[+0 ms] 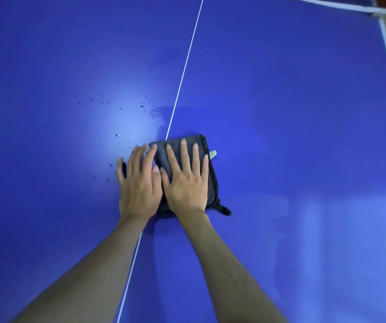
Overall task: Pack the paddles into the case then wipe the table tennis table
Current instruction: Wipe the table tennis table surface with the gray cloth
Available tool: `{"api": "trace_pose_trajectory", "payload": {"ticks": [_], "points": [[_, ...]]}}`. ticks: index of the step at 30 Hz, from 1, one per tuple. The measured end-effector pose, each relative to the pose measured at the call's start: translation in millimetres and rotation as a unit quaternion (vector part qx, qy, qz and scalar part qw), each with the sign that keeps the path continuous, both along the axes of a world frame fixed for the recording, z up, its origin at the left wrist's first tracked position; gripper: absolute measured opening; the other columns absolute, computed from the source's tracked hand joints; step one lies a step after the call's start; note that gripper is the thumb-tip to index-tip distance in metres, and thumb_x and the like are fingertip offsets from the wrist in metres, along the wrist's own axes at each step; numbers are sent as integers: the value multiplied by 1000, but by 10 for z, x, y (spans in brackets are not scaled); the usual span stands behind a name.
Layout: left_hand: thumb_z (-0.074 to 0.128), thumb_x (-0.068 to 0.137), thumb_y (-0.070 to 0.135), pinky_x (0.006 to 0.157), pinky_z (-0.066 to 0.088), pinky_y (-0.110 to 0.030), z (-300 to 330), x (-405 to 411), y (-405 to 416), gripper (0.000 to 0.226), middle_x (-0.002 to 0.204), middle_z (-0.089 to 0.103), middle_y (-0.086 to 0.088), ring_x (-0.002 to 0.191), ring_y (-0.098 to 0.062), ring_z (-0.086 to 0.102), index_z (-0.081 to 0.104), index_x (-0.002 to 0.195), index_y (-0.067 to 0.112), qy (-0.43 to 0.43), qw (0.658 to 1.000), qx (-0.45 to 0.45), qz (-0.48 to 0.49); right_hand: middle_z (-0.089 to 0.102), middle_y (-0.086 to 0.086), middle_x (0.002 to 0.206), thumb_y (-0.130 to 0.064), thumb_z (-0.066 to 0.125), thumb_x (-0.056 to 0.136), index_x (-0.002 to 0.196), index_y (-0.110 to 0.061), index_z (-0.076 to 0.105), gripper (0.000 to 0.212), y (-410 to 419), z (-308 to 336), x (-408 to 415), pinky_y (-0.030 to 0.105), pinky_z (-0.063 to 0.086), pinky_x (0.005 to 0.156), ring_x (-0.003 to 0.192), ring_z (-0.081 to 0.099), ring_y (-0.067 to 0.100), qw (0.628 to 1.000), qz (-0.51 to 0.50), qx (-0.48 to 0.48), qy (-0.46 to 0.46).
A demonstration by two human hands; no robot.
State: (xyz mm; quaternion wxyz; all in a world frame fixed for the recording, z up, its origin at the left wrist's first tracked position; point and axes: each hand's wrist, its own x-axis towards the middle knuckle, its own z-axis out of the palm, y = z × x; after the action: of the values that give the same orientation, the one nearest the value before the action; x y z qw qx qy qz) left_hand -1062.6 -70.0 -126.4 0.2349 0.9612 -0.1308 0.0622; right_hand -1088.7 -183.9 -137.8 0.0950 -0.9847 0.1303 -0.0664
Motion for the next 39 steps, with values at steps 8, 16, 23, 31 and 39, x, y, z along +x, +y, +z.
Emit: {"api": "trace_pose_trajectory", "payload": {"ticks": [8,16,23,31,39], "points": [[34,107,30,125,18,-55,219,-228,282,46,157,44,-5,151,-25,34,45,149,16,-20,997,21,-69,32,4,168,-52,41,98,158,-34,41,62,-925,-2,-605,51,16,127,155,27,31,994,-107,-4,-4],[27,110,34,122,23,-61,44,-837,954,47,158,45,-9,146,-30,44,49,146,13,-14,988,118,-98,19,2,172,-58,28,97,162,-36,28,69,-1888,113,-1686,52,8,128,159,13,28,962,-264,31,57],[21,112,36,122,23,-61,53,-835,953,52,160,42,-9,149,-30,39,50,147,13,0,987,127,-95,15,2,173,-55,26,96,164,-36,21,70,-1311,38,-1318,58,6,127,159,8,30,950,-308,22,54],[18,112,37,121,24,-61,53,-826,957,53,161,42,-8,150,-28,38,49,148,14,-1,991,102,-88,23,7,171,-50,37,100,162,-31,31,65,386,22,-502,57,13,126,158,16,34,995,-97,-17,10],[19,111,43,122,22,-58,63,-856,954,56,160,43,-8,150,-26,38,52,146,13,-8,992,93,-87,24,4,171,-50,37,104,161,-31,34,61,551,22,-687,52,13,128,159,15,28,999,51,3,-3]]}}
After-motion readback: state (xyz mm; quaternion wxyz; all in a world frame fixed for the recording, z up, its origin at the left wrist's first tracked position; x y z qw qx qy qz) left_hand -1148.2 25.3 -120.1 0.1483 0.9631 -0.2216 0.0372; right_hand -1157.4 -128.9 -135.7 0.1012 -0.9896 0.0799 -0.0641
